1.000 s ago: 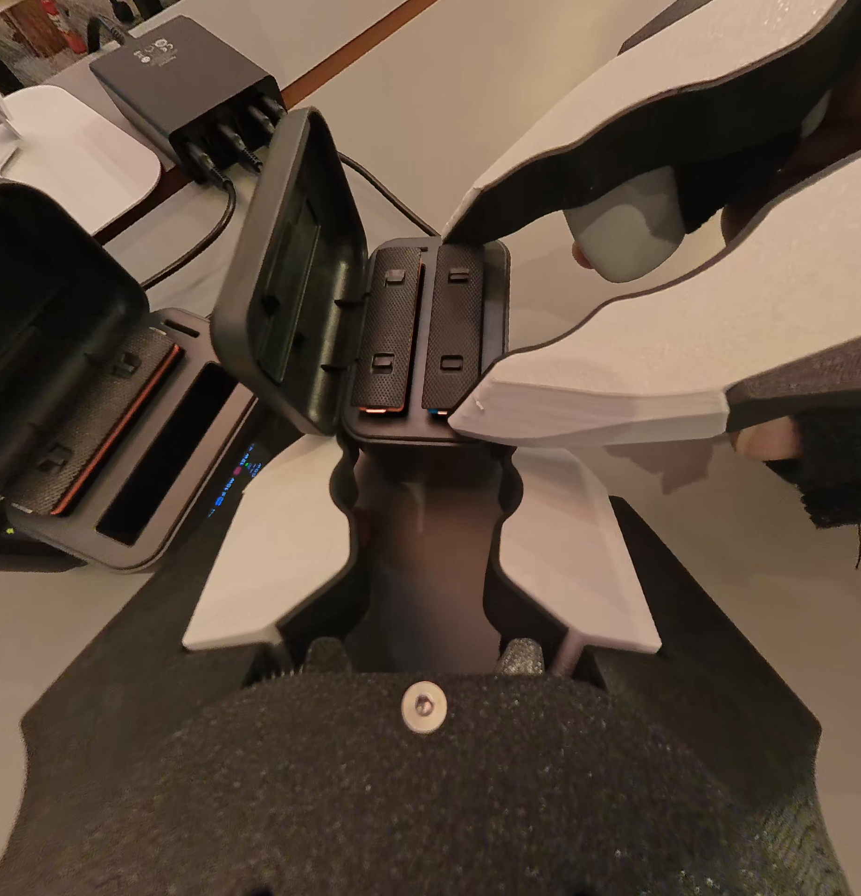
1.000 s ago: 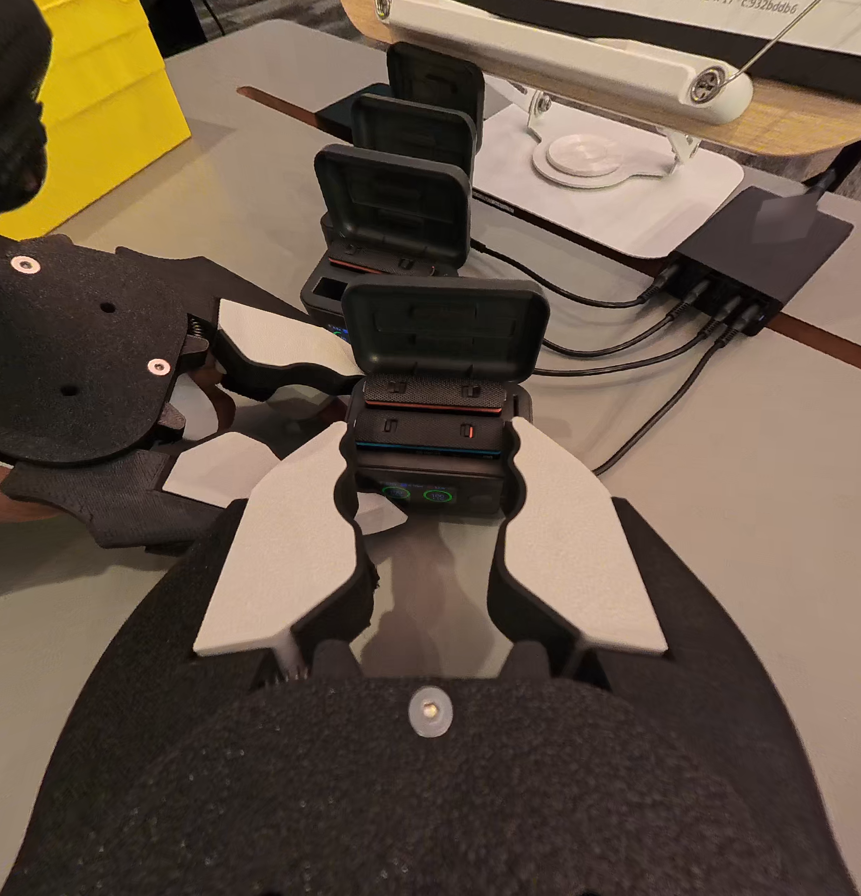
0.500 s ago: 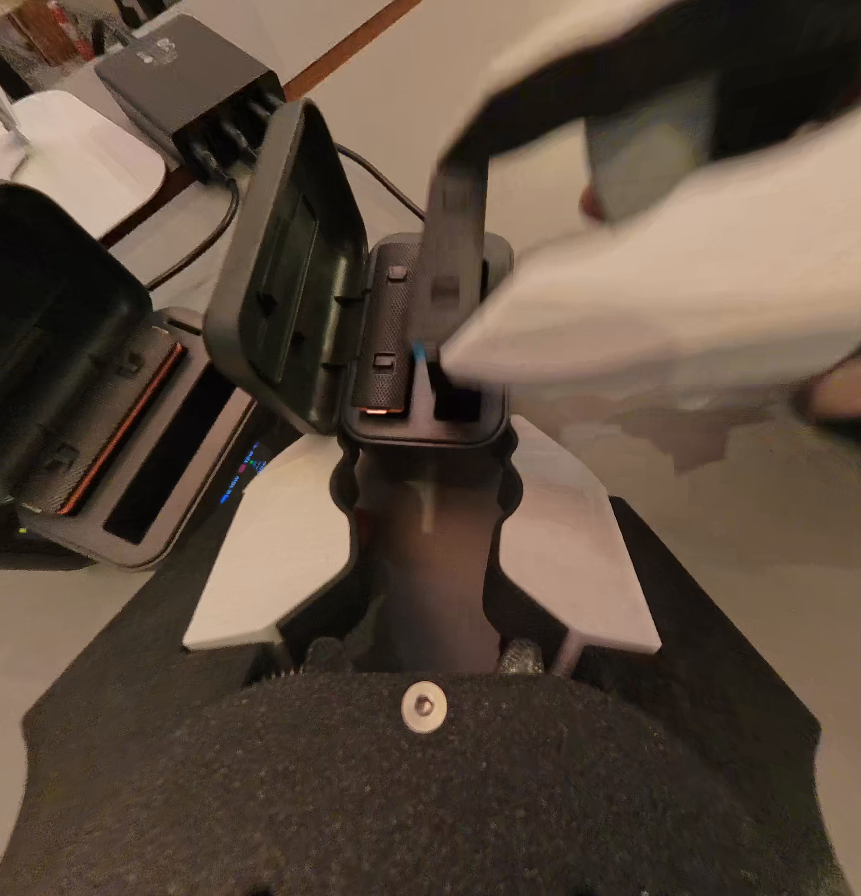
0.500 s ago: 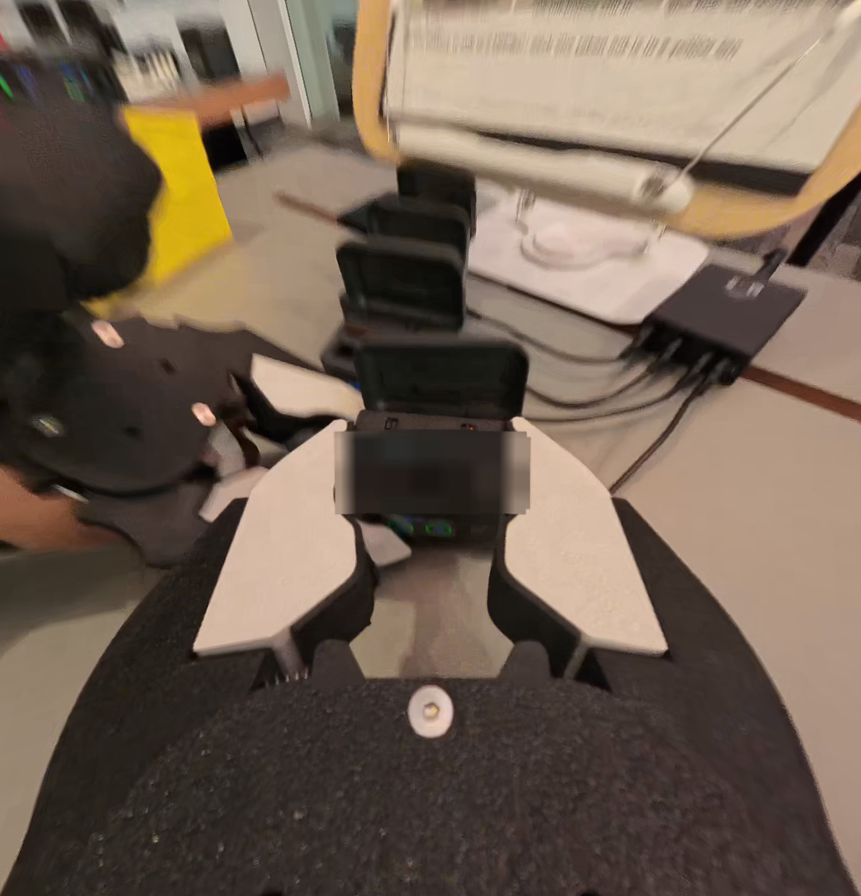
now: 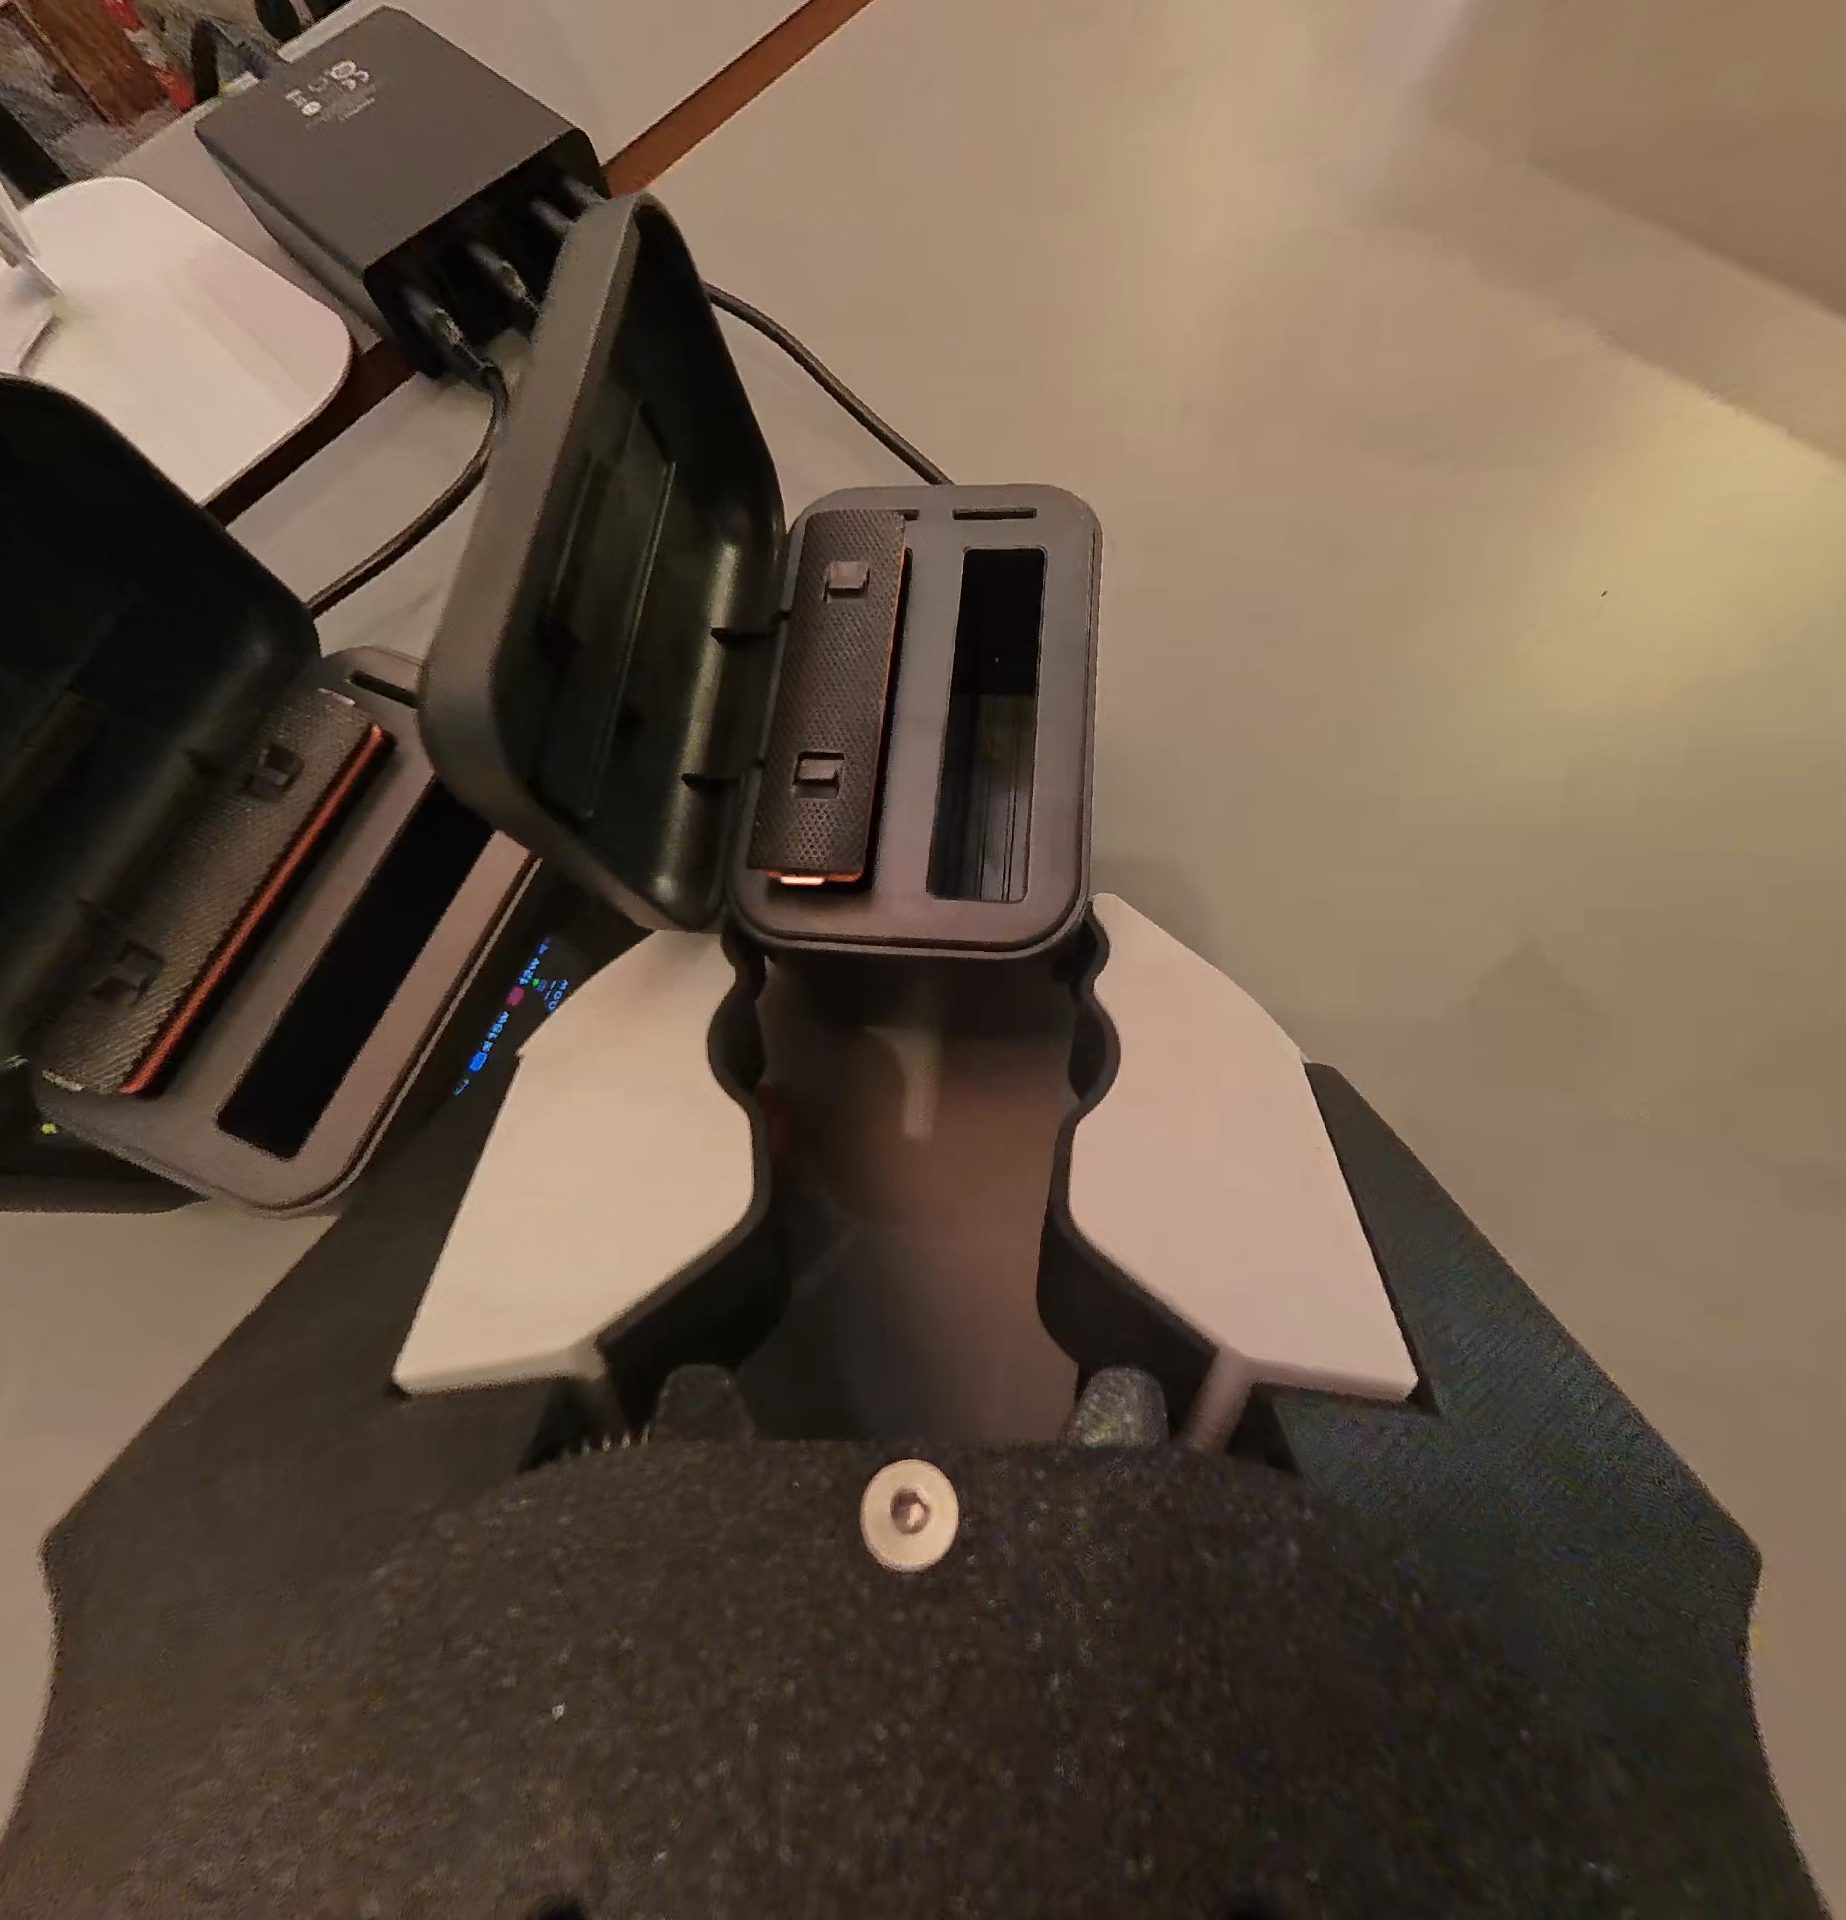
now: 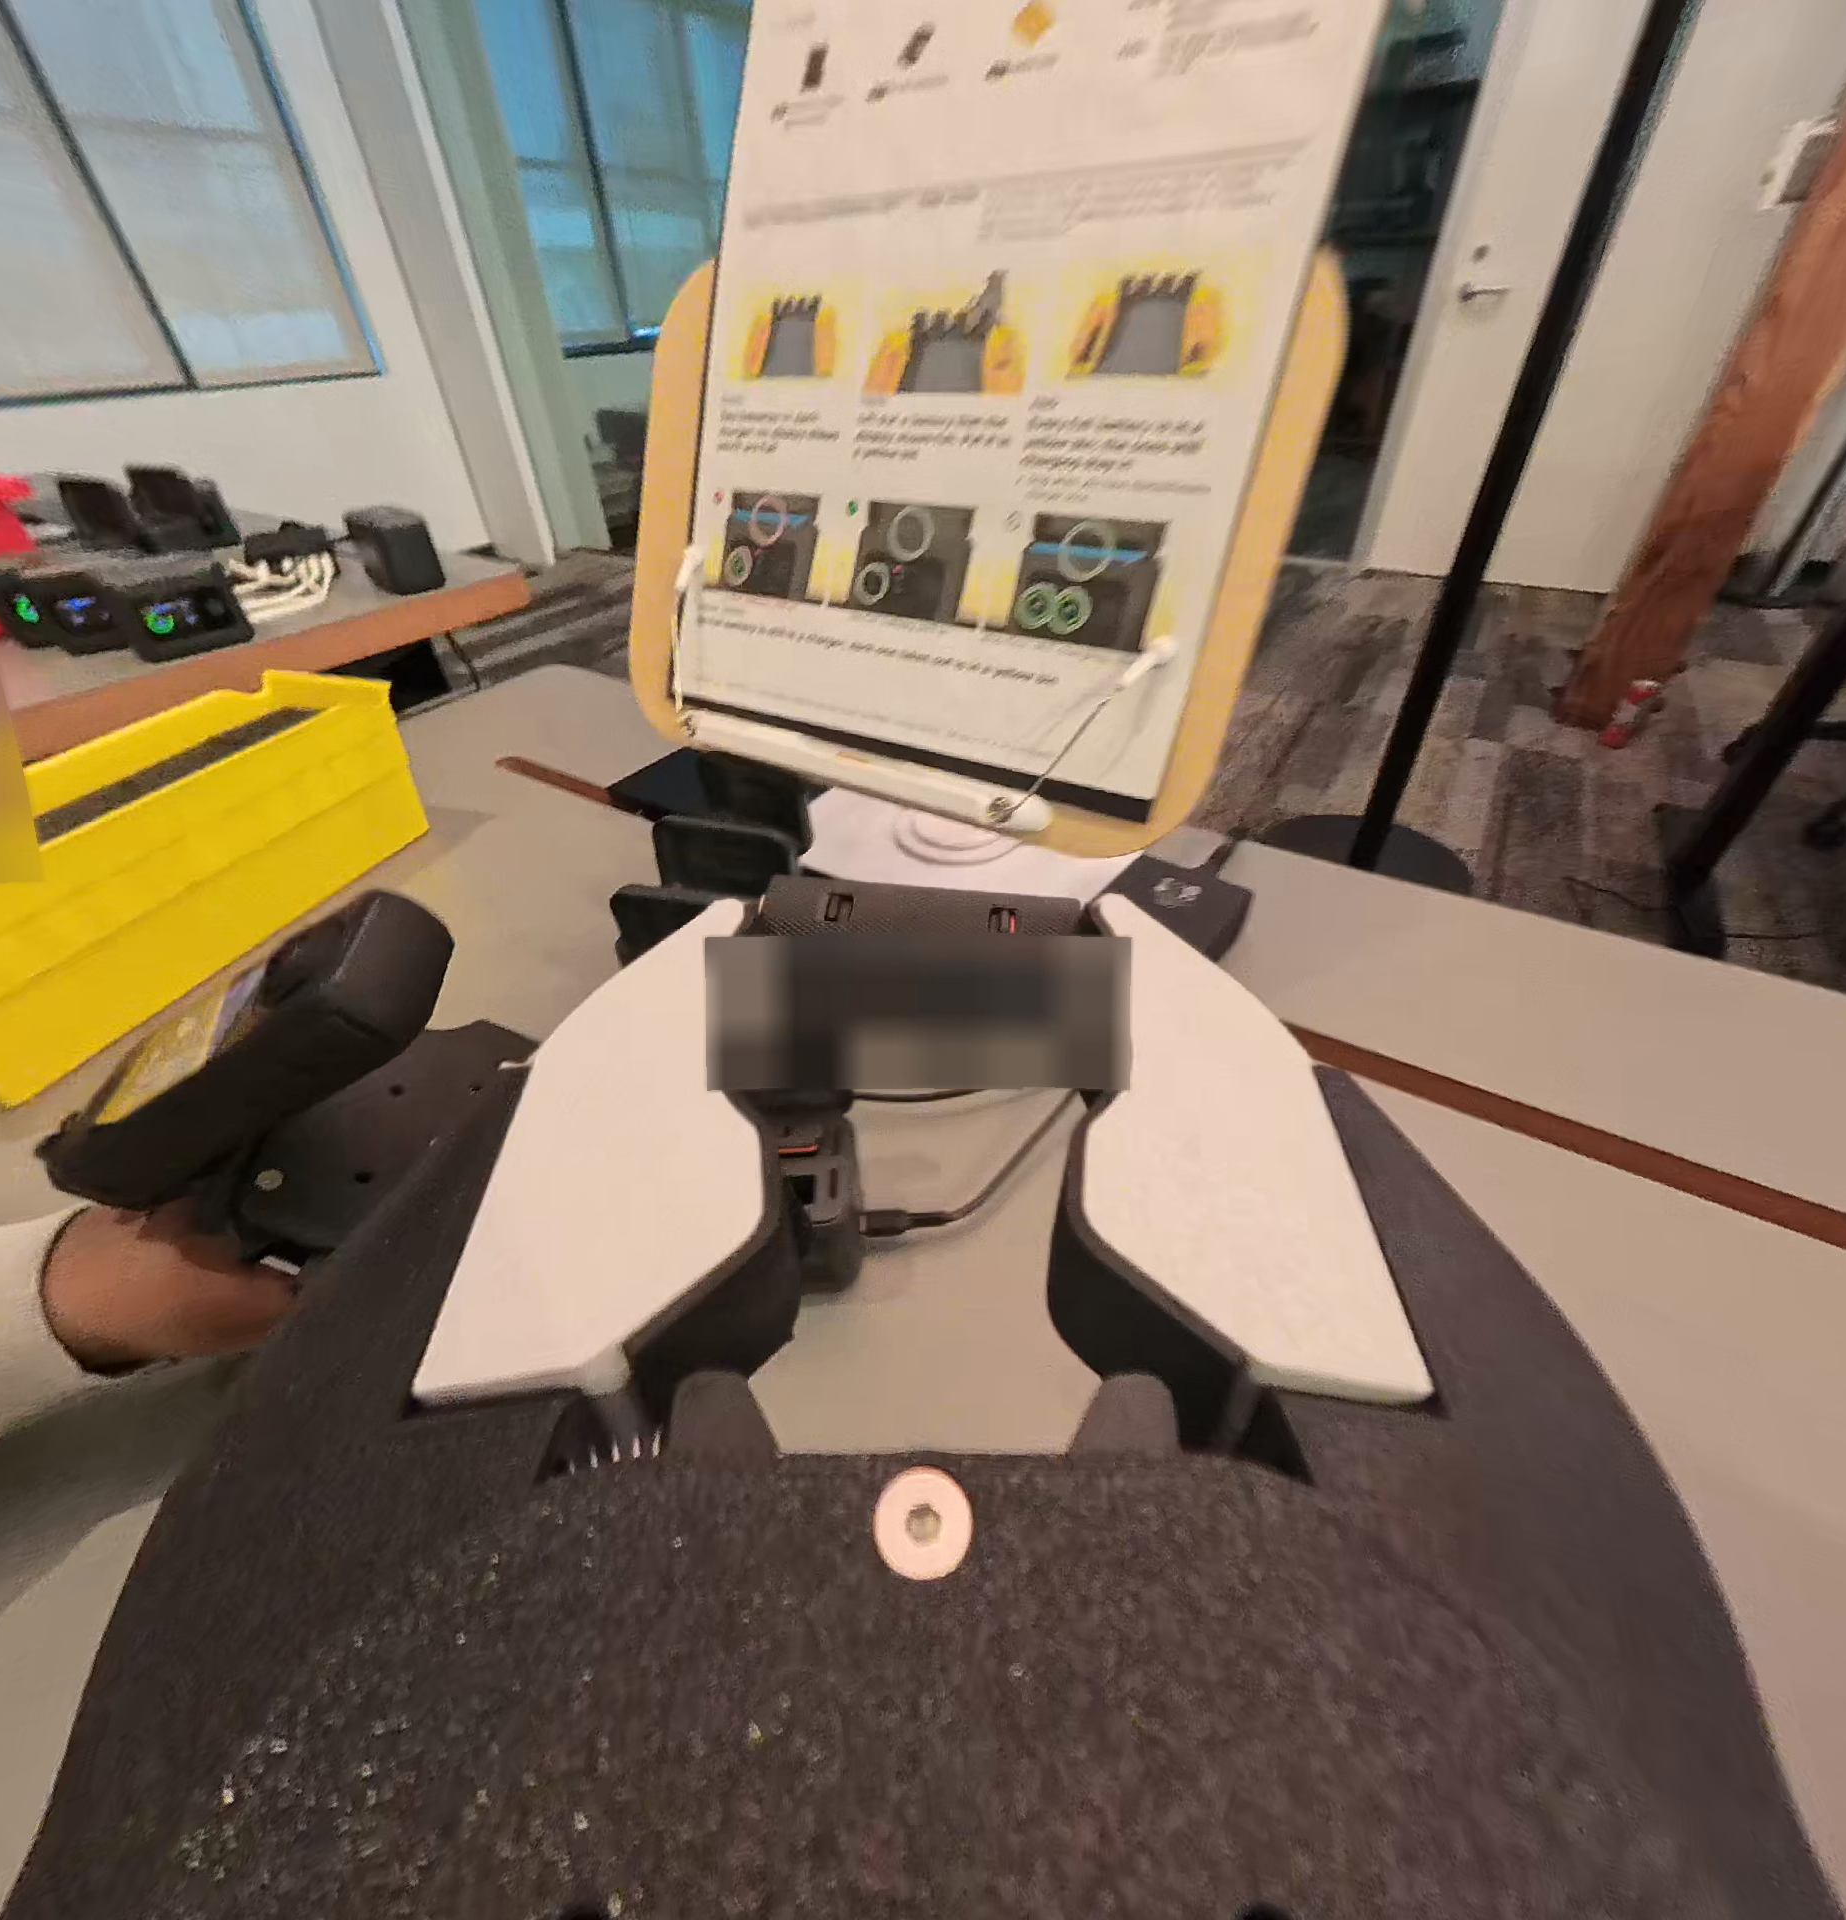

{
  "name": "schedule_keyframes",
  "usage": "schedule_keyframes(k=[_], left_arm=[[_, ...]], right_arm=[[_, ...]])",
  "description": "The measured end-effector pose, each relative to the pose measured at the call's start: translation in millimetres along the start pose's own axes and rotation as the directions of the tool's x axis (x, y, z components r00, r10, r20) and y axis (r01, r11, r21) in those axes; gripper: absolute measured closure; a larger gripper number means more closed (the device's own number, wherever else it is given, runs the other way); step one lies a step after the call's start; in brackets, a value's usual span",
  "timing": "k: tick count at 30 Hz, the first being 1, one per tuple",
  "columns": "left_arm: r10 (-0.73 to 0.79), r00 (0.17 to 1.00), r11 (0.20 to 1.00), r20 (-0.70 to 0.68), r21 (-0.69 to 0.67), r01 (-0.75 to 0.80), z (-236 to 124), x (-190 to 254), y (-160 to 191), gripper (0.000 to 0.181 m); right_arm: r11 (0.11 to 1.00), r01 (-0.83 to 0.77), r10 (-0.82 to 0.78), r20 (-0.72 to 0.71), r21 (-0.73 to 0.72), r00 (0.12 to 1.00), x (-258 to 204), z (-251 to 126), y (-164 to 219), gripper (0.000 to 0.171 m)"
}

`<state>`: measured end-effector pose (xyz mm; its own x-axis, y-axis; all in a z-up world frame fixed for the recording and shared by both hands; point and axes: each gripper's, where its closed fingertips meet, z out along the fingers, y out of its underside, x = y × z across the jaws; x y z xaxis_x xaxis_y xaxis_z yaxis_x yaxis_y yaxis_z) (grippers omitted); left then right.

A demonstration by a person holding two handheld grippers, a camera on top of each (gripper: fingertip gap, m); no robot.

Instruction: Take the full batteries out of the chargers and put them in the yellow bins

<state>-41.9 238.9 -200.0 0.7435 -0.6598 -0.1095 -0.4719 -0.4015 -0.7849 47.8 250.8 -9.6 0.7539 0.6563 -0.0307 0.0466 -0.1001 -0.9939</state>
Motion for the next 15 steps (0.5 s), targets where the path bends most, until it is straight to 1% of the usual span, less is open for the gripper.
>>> schedule_keyframes(k=[4, 9, 12, 15], left_arm=[[0.006, 1.0, 1.0, 0.006, -0.004, -0.005, 0.0, -0.1, 0.6, 0.124], [0.003, 1.0, 1.0, 0.008, -0.005, -0.003, -0.8, -0.1, 1.2, 0.124], [0.002, 1.0, 1.0, 0.009, -0.005, -0.002, -1.3, -0.1, 1.4, 0.124], [0.002, 1.0, 1.0, 0.008, -0.005, -0.002, -1.4, 0.0, 1.4, 0.124]], right_arm=[[1.0, -0.018, 0.018, -0.08, 0.006, 0.997, 34.9, -37.0, -18.4, 0.114], [0.998, -0.023, 0.009, -0.228, -0.059, 0.974, 92.3, -88.4, -25.5, 0.113], [0.993, -0.039, -0.004, -0.359, -0.112, 0.933, 138.6, -127.1, -19.6, 0.113], [0.985, -0.095, 0.013, -0.488, -0.145, 0.873, 182.7, -170.0, 1.1, 0.113]])
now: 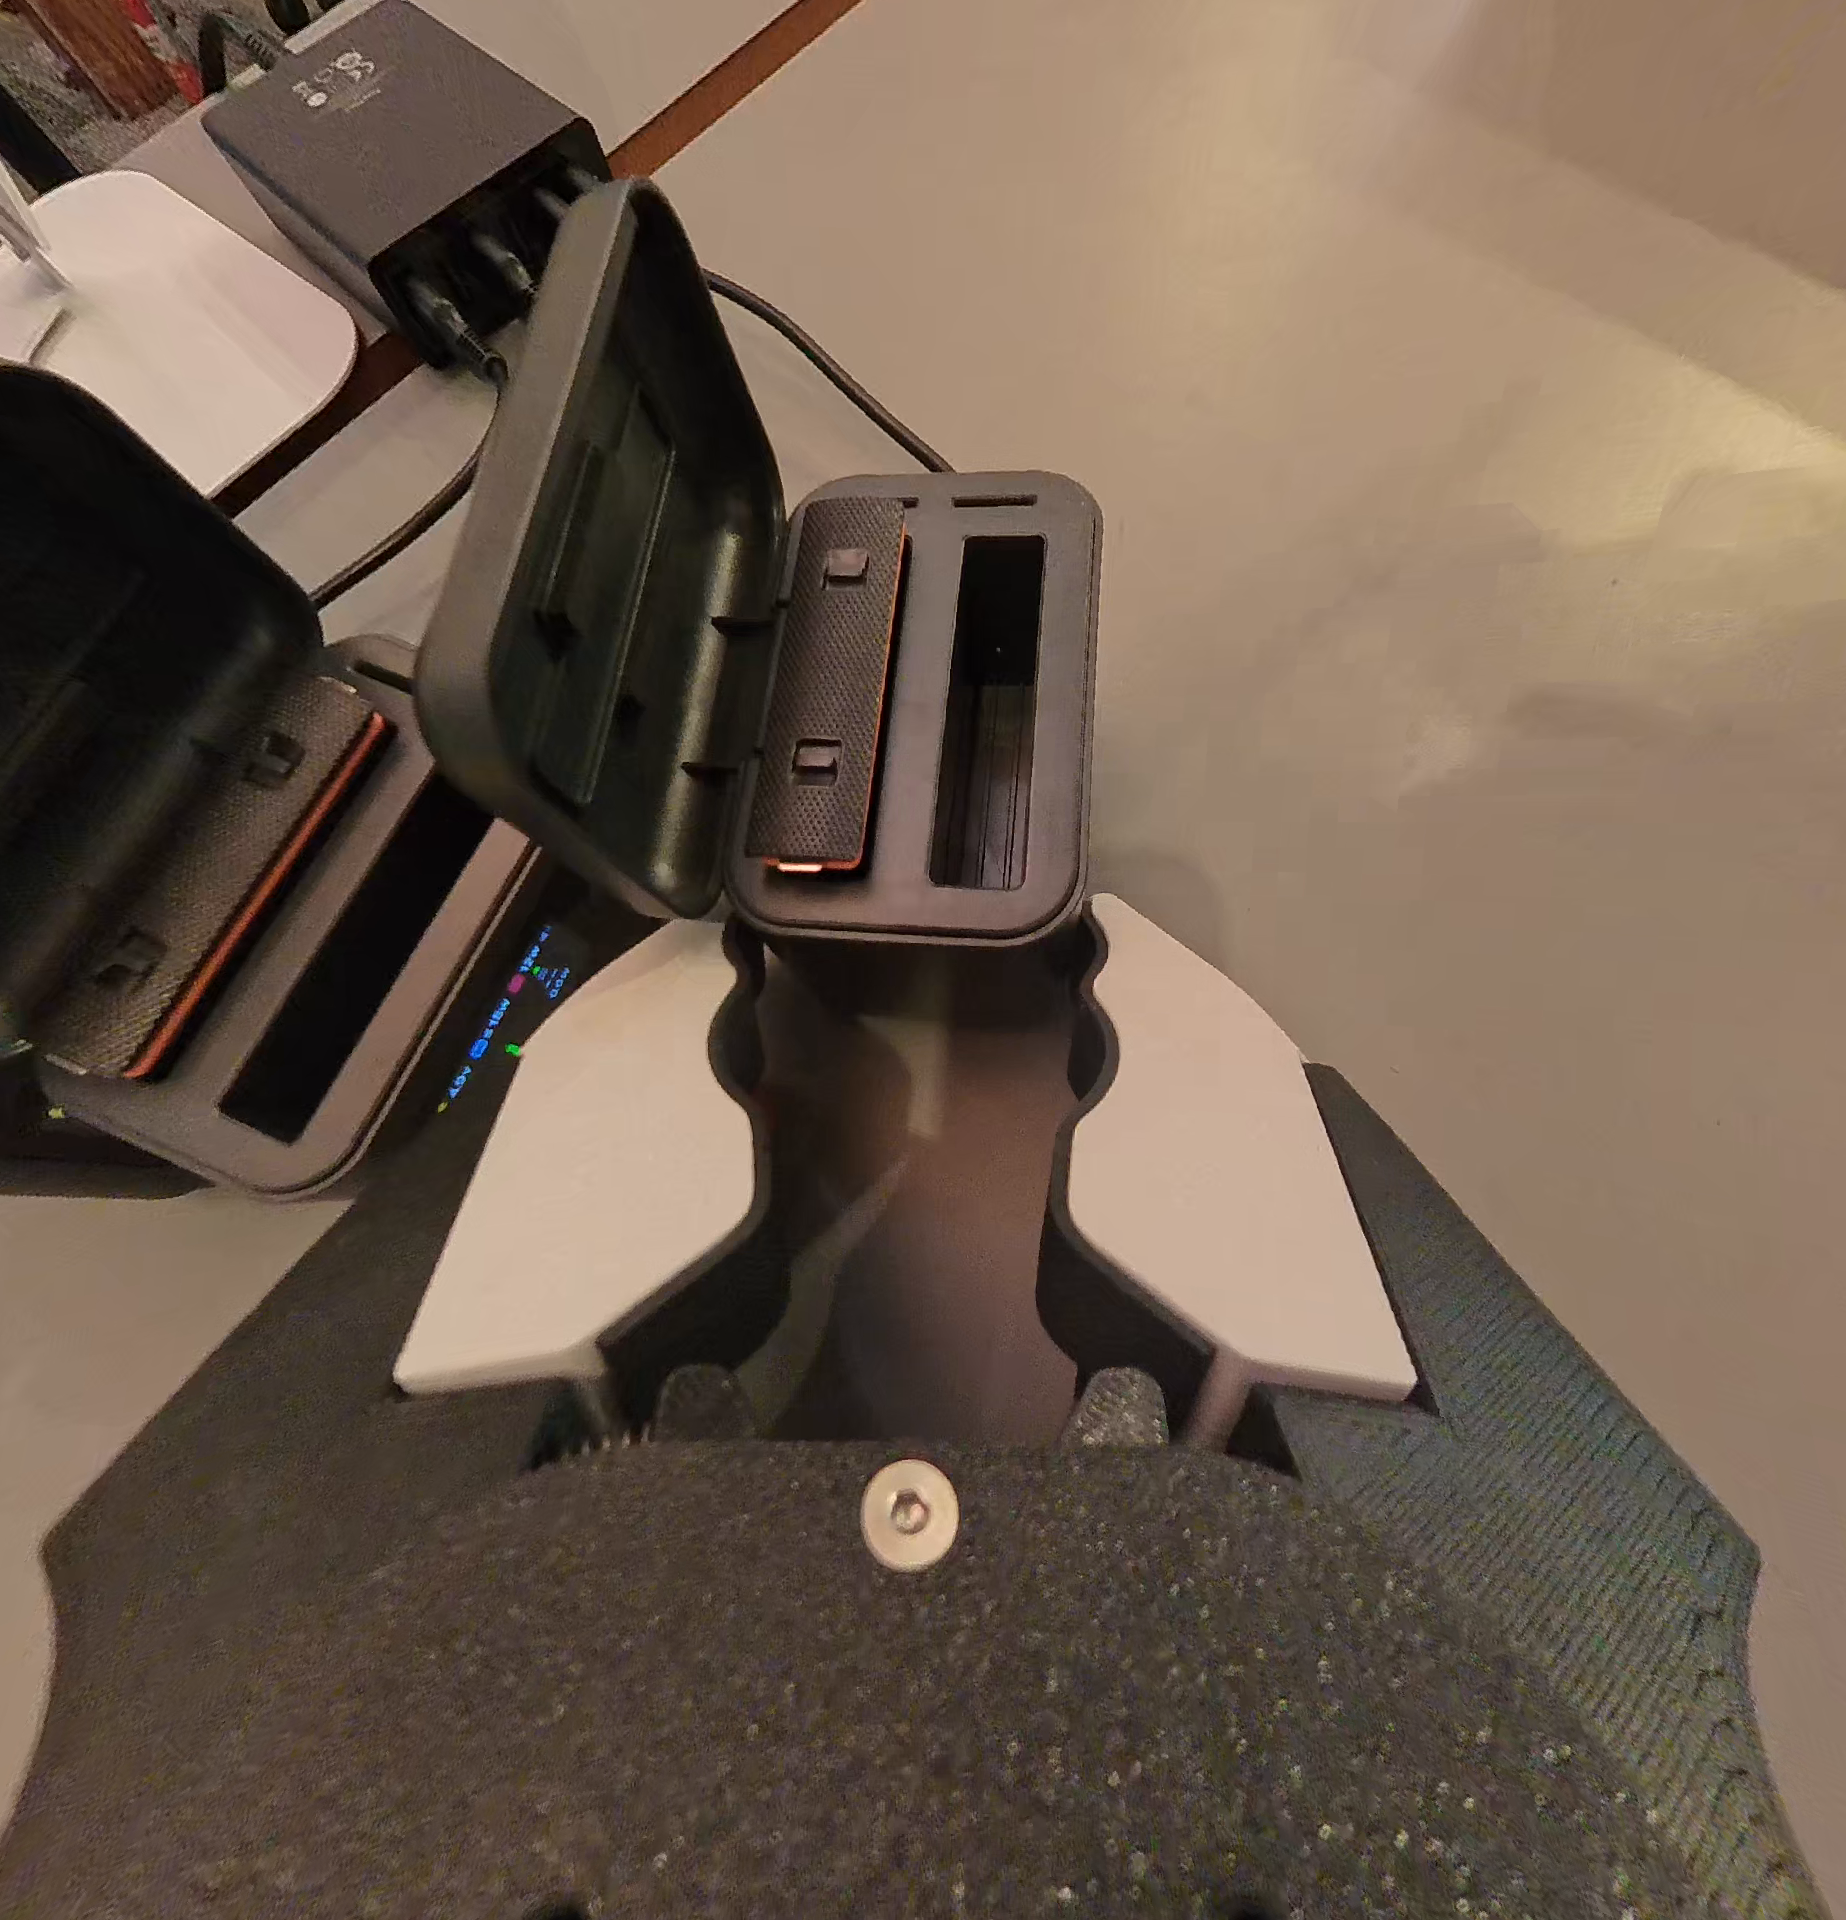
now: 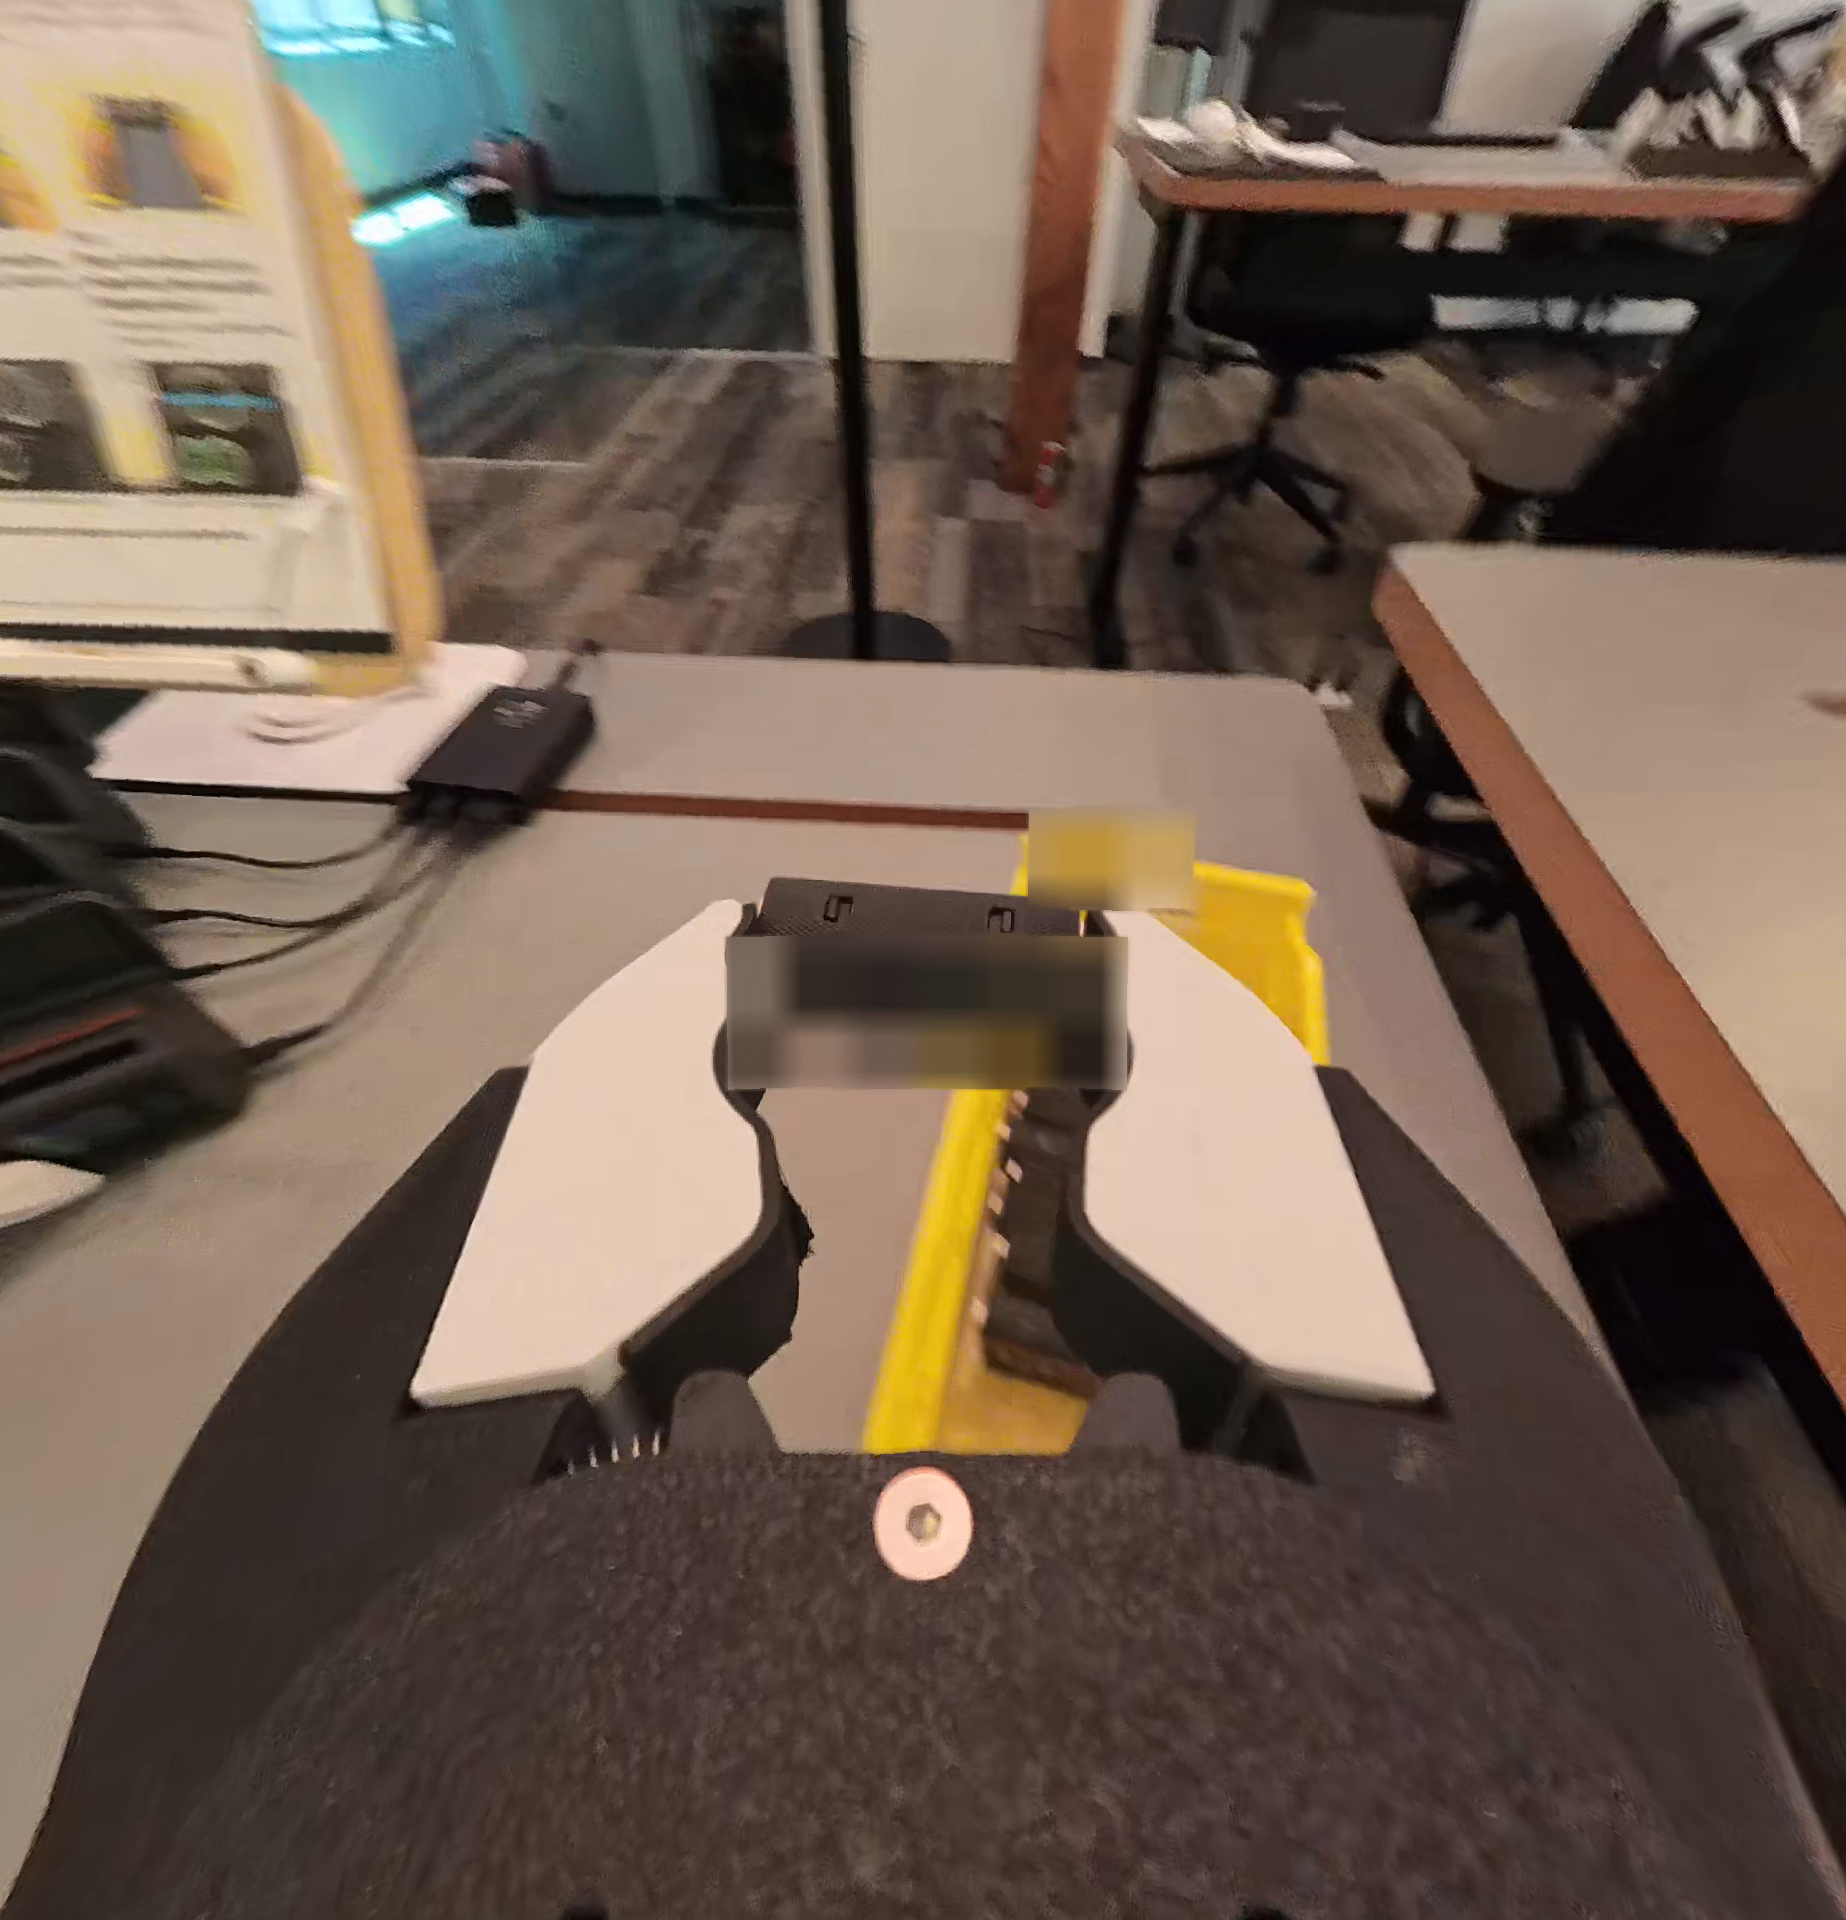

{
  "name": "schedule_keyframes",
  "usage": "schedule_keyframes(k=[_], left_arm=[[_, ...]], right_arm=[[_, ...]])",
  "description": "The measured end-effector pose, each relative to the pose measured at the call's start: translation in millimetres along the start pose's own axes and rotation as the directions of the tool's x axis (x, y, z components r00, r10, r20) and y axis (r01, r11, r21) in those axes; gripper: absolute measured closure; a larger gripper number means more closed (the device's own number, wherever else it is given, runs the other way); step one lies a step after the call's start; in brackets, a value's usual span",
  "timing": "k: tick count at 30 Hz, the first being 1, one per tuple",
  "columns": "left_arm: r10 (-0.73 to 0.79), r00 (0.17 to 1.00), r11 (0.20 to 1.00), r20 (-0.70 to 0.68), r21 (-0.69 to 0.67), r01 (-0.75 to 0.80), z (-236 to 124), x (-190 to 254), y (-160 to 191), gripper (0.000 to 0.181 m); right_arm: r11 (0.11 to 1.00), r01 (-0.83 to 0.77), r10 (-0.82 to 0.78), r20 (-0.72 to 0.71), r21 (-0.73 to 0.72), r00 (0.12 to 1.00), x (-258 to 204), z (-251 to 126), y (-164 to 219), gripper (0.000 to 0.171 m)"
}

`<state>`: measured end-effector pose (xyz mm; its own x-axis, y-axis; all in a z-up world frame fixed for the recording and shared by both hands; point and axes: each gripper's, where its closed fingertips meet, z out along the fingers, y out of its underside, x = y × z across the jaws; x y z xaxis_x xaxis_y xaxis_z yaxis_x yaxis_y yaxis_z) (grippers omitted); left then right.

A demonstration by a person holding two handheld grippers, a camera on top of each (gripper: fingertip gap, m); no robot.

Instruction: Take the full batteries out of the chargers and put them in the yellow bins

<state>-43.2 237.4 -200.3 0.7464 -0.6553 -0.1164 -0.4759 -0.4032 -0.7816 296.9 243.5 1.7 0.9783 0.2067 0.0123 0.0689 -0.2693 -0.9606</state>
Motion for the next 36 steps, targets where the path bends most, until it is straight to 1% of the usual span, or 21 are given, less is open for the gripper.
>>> schedule_keyframes(k=[2, 4, 7, 9, 11, 16, 20, 23, 26, 36], left_arm=[[0.0, 1.0, 1.0, 0.0, 0.0, 0.0, 0.0, 0.0, 0.0, 0.124], [0.0, 1.0, 1.0, 0.0, 0.0, 0.0, 0.0, 0.0, 0.0, 0.124], [0.0, 1.0, 1.0, 0.0, 0.0, 0.0, -0.1, 0.1, -0.1, 0.124], [0.0, 1.0, 1.0, 0.0, 0.0, 0.0, -0.1, 0.2, -0.1, 0.124], [0.001, 1.0, 1.0, -0.001, 0.0, -0.001, -0.3, 0.3, 0.1, 0.124], [0.005, 1.0, 1.0, -0.006, 0.001, -0.005, -1.2, 1.2, 0.6, 0.124], [0.01, 1.0, 1.0, -0.012, 0.002, -0.01, -3.0, 2.3, 1.8, 0.125], [0.009, 1.0, 1.0, -0.013, 0.002, -0.009, -3.1, 2.3, 1.7, 0.125], [0.011, 1.0, 1.0, -0.012, 0.002, -0.011, -3.1, 2.4, 1.7, 0.125], [0.011, 1.0, 1.0, -0.011, 0.002, -0.011, -3.1, 2.4, 1.6, 0.125]], right_arm=[[0.998, -0.041, 0.037, -0.064, -0.05, 0.997, 29.7, -6.8, 25.6, 0.113], [0.992, -0.077, 0.066, -0.108, -0.105, 0.992, 48.0, -12.1, 54.3, 0.113], [0.981, -0.11, 0.088, -0.142, -0.157, 0.986, 58.7, -19.1, 88.0, 0.113], [0.978, -0.112, 0.086, -0.152, -0.173, 0.985, 60.0, -21.5, 102.1, 0.113], [0.98, -0.077, 0.047, -0.166, -0.181, 0.985, 57.2, -22.1, 104.0, 0.113], [0.954, -0.045, -0.011, -0.185, -0.295, 0.983, 48.6, -9.7, 120.1, 0.113], [0.934, -0.092, 0.022, -0.202, -0.344, 0.979, 48.3, -11.4, 126.9, 0.113], [0.914, -0.096, 0.014, -0.206, -0.395, 0.978, 48.5, -11.5, 132.2, 0.113], [0.877, -0.103, 0.008, -0.2, -0.47, 0.98, 49.2, -9.9, 139.9, 0.113], [0.761, -0.147, 0.021, -0.202, -0.632, 0.979, 52.8, -2.8, 154.4, 0.112]])
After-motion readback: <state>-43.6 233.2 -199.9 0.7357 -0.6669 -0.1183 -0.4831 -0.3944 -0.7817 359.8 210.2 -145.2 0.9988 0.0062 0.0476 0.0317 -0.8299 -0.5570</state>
